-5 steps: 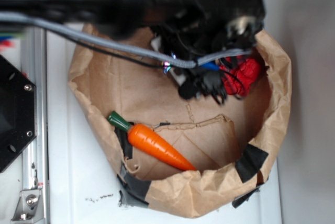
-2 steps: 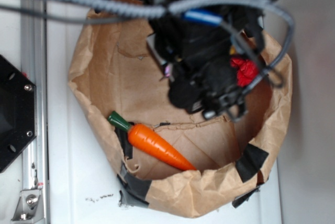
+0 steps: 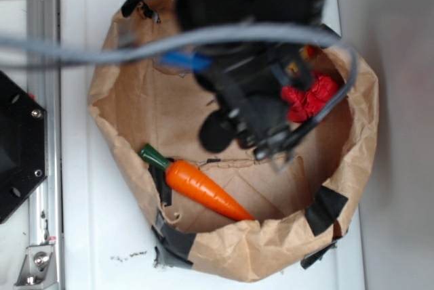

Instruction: Grab the silver keys.

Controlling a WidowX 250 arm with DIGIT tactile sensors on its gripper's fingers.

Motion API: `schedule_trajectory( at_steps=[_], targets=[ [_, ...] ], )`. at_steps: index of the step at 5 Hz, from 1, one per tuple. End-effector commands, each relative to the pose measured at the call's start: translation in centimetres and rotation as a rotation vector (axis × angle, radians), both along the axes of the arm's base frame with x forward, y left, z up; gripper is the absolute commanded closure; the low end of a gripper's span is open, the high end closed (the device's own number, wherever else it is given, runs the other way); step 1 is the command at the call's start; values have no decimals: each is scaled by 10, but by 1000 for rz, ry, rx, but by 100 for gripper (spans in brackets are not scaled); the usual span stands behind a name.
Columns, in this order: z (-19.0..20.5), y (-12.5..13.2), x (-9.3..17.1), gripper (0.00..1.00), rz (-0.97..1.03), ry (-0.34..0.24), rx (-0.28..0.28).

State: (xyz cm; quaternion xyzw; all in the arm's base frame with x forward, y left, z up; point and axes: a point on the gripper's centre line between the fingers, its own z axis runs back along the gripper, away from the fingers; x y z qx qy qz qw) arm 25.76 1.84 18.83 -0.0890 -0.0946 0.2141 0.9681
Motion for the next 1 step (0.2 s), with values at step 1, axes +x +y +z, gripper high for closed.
schedule_trajectory(
  at_steps=[1],
  targets=[
    [3, 11, -4, 100, -9, -79, 117]
  ],
)
